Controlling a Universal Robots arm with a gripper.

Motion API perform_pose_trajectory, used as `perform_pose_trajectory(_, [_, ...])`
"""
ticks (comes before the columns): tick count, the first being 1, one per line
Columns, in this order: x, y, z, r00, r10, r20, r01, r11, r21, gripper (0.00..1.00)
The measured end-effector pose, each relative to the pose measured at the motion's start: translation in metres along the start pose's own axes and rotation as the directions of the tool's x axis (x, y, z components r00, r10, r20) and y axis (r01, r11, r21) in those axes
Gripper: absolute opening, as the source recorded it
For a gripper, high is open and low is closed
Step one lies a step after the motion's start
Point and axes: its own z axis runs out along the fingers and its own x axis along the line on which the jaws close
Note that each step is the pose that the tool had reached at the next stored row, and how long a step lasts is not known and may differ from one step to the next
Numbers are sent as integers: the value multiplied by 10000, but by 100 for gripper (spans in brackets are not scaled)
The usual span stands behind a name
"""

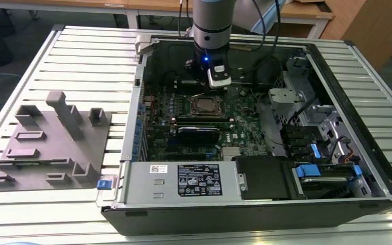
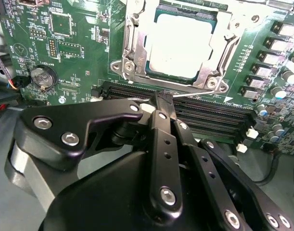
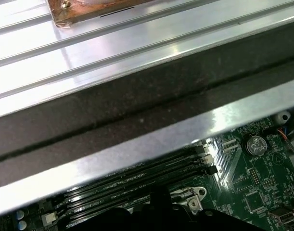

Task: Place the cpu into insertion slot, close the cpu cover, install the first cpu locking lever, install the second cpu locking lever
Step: 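Install the first cpu locking lever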

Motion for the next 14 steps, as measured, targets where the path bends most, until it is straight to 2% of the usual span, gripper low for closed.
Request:
perform_pose_trajectory(9, [9,4,2,10000,70,21,-70,10000,-1,11])
perform_pose_trajectory(11, [15,2,2,9999,89,53,-89,10000,-10,11])
perform_pose_trajectory(14, [30,-5,5,9998,110,159,-110,9999,-51,11])
